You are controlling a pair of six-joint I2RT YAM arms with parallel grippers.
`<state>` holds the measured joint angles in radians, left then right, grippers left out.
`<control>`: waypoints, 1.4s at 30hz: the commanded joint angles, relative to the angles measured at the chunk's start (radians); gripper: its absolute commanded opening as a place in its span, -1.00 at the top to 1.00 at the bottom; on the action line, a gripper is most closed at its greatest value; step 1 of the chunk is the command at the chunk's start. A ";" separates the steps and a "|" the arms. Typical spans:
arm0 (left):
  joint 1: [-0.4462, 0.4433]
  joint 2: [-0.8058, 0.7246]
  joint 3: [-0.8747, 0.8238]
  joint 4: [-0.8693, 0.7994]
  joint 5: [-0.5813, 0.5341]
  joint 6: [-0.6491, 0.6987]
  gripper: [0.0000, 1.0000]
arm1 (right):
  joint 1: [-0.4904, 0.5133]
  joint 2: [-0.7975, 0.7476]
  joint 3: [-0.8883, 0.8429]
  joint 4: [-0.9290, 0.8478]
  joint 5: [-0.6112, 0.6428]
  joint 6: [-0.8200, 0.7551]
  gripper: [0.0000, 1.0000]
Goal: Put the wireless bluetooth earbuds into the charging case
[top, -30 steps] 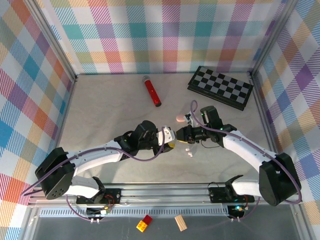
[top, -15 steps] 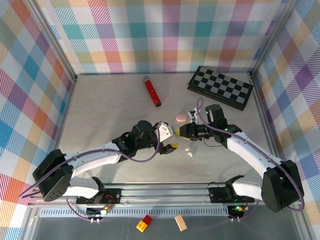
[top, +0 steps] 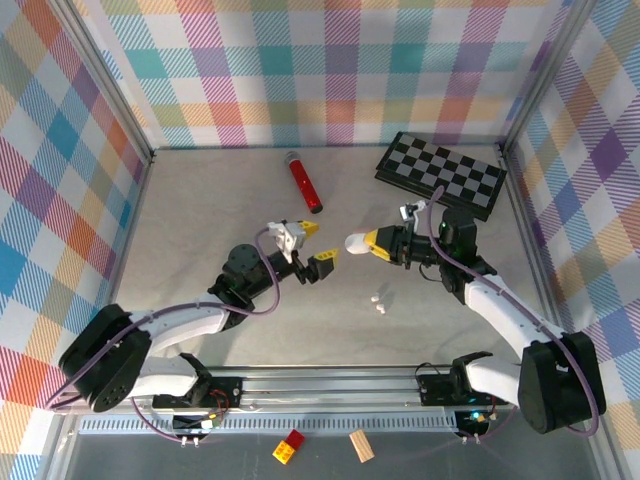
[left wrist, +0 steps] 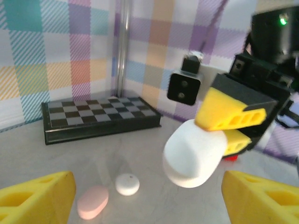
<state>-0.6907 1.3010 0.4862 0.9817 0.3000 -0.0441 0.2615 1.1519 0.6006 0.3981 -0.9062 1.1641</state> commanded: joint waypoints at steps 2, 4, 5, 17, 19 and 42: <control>0.017 0.061 0.001 0.276 0.127 -0.096 -0.66 | -0.009 -0.005 -0.023 0.264 -0.026 0.207 0.64; 0.016 0.093 0.026 0.292 0.180 -0.068 -0.72 | -0.009 -0.007 -0.027 0.305 -0.020 0.240 0.64; 0.015 0.113 0.034 0.311 0.197 -0.052 -0.73 | -0.008 -0.009 -0.034 0.331 -0.013 0.263 0.64; 0.013 0.264 0.189 0.354 0.384 0.004 -0.61 | -0.005 -0.012 -0.067 0.472 0.013 0.364 0.73; 0.013 0.274 0.201 0.354 0.401 0.008 -0.59 | -0.003 -0.014 -0.065 0.492 0.013 0.372 0.74; -0.005 0.311 0.236 0.353 0.446 0.043 -0.23 | 0.057 0.008 -0.020 0.514 0.023 0.414 0.71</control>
<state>-0.6868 1.6039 0.6930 1.2861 0.7174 -0.0257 0.3111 1.1557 0.5457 0.8543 -0.8906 1.5673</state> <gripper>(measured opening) 0.623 0.225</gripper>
